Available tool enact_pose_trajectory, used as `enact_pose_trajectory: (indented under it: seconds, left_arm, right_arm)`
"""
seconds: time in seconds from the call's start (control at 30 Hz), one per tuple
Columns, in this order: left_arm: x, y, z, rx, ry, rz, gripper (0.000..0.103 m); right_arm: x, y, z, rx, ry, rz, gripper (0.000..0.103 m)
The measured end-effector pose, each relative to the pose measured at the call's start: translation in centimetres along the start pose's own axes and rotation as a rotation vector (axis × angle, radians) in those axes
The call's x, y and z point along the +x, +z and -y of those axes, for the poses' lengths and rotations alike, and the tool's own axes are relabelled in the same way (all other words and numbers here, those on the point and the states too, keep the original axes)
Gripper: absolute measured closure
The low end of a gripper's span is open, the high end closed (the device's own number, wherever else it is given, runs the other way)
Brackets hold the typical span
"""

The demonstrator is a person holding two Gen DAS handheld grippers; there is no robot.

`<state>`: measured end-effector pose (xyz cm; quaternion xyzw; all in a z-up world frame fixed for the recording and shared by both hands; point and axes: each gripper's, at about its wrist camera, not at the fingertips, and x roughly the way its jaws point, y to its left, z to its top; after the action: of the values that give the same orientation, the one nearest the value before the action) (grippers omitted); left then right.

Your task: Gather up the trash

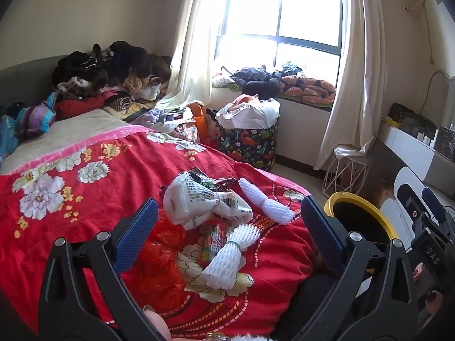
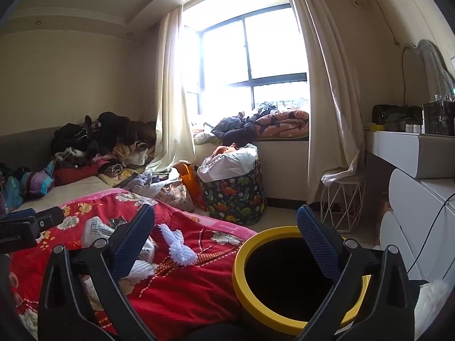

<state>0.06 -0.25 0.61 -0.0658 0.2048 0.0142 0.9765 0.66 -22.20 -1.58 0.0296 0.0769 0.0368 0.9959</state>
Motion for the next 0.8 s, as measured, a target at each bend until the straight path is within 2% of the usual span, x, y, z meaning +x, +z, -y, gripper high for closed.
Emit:
enact_pose_trajectory:
  seconds: [0.8]
  left_arm:
    - [-0.08,-0.16,-0.05,0.002,-0.002,0.005,0.011]
  right_arm:
    - [-0.37,0.02,0.09,-0.005,0.003,-0.002,0.006]
